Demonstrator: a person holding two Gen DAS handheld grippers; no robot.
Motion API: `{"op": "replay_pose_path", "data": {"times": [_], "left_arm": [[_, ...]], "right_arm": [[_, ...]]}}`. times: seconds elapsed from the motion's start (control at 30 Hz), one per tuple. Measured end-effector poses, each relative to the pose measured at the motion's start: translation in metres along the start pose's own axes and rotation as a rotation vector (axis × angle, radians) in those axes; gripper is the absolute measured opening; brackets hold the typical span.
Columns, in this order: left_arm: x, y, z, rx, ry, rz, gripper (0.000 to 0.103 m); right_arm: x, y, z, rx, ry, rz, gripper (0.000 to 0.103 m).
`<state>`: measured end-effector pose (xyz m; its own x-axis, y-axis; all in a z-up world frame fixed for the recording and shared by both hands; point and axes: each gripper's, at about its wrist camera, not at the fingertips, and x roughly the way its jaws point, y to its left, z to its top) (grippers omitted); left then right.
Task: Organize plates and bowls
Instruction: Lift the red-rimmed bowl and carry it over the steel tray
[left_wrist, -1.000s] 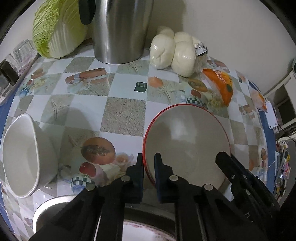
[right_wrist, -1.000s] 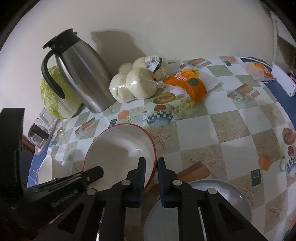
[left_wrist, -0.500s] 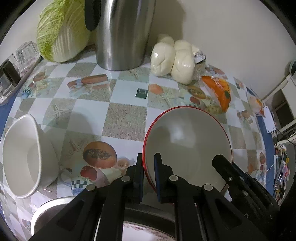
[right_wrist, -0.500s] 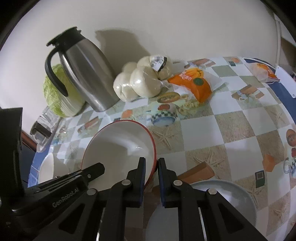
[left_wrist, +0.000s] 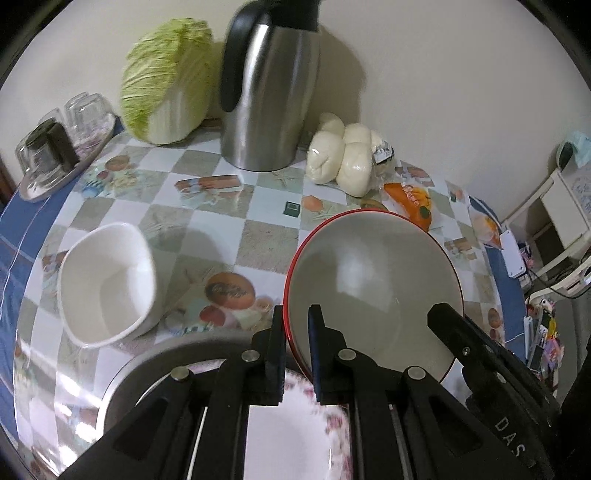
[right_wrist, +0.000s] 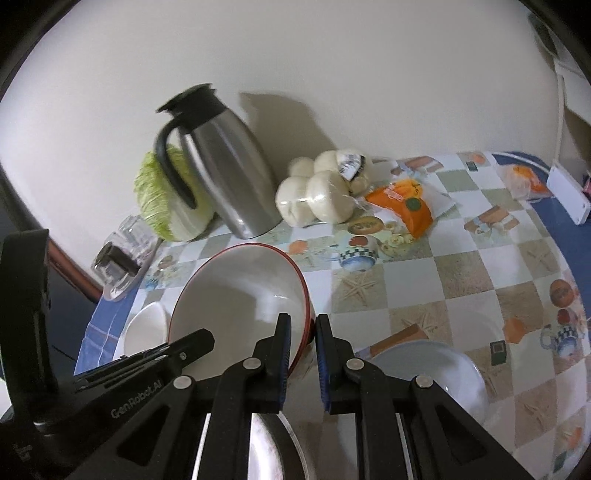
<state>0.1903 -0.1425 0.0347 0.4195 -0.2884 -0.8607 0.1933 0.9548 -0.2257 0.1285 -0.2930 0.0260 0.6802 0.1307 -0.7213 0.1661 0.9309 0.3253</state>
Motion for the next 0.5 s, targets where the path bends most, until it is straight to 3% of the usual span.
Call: {"op": "replay_pose_path", "data": {"times": [0.5], "left_arm": [[-0.062, 0.04, -0.044, -0.105, -0.037, -0.001, 0.011]], "right_arm": [[-0.048, 0.045, -0.034, -0.076, 0.041, 0.037, 0.015]]}}
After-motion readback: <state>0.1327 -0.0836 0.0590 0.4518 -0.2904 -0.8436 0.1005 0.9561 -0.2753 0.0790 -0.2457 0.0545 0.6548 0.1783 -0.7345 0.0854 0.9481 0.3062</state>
